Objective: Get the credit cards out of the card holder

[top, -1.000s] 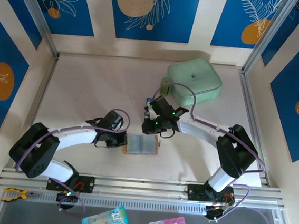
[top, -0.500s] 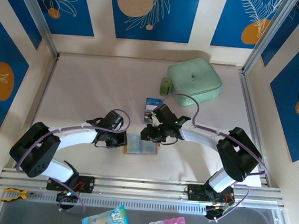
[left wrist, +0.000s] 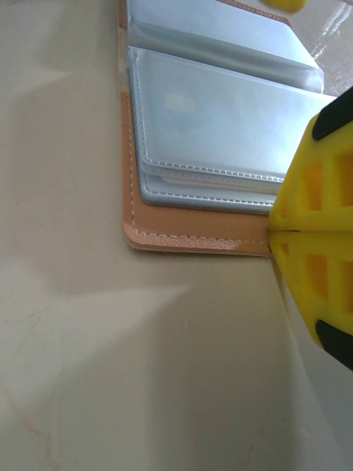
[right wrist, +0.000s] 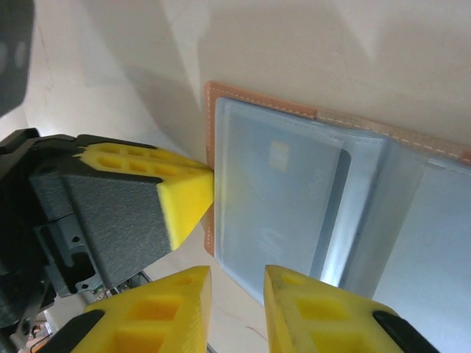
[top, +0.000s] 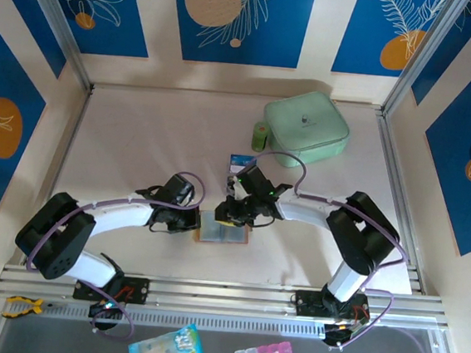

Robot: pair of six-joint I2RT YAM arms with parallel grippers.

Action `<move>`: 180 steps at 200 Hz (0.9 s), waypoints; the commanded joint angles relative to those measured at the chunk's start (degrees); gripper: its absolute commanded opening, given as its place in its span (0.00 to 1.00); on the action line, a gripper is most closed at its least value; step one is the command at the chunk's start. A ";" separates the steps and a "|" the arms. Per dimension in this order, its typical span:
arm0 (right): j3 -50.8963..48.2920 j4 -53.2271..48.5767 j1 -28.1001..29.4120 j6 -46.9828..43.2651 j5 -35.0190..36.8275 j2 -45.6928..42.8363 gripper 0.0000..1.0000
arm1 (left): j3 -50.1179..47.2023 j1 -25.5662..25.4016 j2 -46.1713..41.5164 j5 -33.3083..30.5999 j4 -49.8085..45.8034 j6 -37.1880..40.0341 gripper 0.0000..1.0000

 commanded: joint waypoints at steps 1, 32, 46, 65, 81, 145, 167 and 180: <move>2.14 0.00 0.66 0.75 -2.48 1.73 0.26 | -1.28 0.59 0.42 -0.28 -0.67 0.41 0.01; 3.15 0.03 1.00 0.78 -3.39 3.59 0.26 | -1.35 0.53 0.33 -0.23 -0.77 0.32 0.01; 3.50 0.08 1.18 0.85 -3.57 4.21 0.26 | -1.46 0.56 0.33 -0.24 -0.86 0.32 0.01; 3.91 -0.25 1.24 1.06 -3.49 5.06 0.26 | -1.54 0.59 0.33 -0.18 -0.85 0.32 0.01; 4.29 -0.75 1.28 1.20 -3.40 5.90 0.26 | -1.68 0.59 0.33 -0.15 -0.86 0.28 0.01; 5.75 -4.58 1.24 1.20 -1.69 7.65 0.27 | -1.81 0.55 0.25 -0.33 -1.08 0.32 0.01; 6.15 -5.59 1.19 1.01 -1.44 8.17 0.27 | -1.80 0.53 0.34 -0.42 -1.30 0.41 0.01; 6.15 -6.45 1.09 0.83 -0.95 7.99 0.27 | -1.81 0.59 0.34 -0.42 -1.32 0.40 0.01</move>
